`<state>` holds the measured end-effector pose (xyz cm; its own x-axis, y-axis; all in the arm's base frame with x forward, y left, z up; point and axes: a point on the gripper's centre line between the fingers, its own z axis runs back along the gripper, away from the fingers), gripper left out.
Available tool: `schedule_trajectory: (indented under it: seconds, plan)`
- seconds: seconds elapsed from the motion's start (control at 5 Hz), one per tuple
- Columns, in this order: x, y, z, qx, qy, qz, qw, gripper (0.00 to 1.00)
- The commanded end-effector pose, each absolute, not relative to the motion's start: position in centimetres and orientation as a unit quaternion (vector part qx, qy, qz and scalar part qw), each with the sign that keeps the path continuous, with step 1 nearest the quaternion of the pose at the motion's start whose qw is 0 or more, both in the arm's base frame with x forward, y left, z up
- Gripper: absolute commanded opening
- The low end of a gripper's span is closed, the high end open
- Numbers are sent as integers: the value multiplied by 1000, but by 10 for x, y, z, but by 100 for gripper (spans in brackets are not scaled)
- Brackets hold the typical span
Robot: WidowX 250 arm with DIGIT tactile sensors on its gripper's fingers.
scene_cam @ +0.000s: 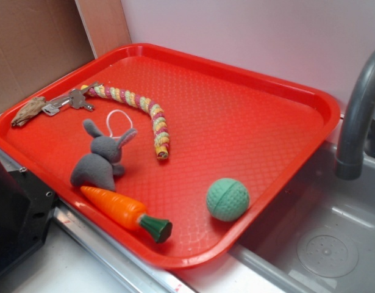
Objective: Grab the blue block.
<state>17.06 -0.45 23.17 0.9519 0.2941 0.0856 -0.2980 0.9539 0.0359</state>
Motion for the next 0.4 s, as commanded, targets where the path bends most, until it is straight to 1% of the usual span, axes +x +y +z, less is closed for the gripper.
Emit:
schedule_trajectory:
  seconds: [0.0,0.2]
  plan:
    - [217,6,219,18,-41,157,987,0]
    - [233,8,214,18,-40,155,987,0]
